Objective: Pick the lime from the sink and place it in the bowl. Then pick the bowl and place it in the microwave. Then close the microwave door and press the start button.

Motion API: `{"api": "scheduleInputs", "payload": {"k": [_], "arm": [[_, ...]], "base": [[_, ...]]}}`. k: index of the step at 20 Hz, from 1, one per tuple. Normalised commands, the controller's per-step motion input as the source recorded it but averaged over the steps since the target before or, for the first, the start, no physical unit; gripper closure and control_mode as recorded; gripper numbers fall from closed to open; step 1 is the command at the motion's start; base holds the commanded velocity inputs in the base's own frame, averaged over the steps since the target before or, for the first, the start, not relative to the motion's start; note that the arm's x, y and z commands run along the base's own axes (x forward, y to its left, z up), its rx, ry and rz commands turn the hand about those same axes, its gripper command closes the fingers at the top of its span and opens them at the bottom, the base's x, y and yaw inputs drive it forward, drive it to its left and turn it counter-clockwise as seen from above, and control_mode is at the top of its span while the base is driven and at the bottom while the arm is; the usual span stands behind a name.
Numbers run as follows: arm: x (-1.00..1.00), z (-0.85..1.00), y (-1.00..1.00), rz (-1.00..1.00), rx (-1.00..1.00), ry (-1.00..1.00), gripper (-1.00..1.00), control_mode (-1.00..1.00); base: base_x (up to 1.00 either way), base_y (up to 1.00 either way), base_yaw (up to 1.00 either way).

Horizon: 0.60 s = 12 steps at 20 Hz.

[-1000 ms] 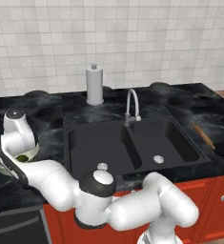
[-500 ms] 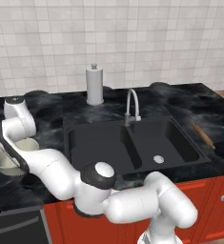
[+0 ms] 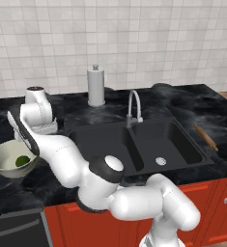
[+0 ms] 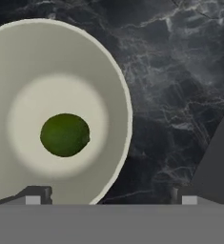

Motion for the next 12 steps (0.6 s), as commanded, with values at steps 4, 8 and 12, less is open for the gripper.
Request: {"api": "scheduleInputs", "payload": {"k": [4,8,12], "arm": [[0.00,-0.21,-0.05,-0.25,0.00,0.11,-1.00,-1.00],[0.00,-0.03,0.12,-0.08,0.00,0.01,-1.00,-1.00],[0.00,-0.08,0.17,0.00,0.00,0.00,-1.00,-1.00]], "base": [[0.00,0.00,0.00],[0.00,0.00,0.00],[0.00,0.00,0.00]]}}
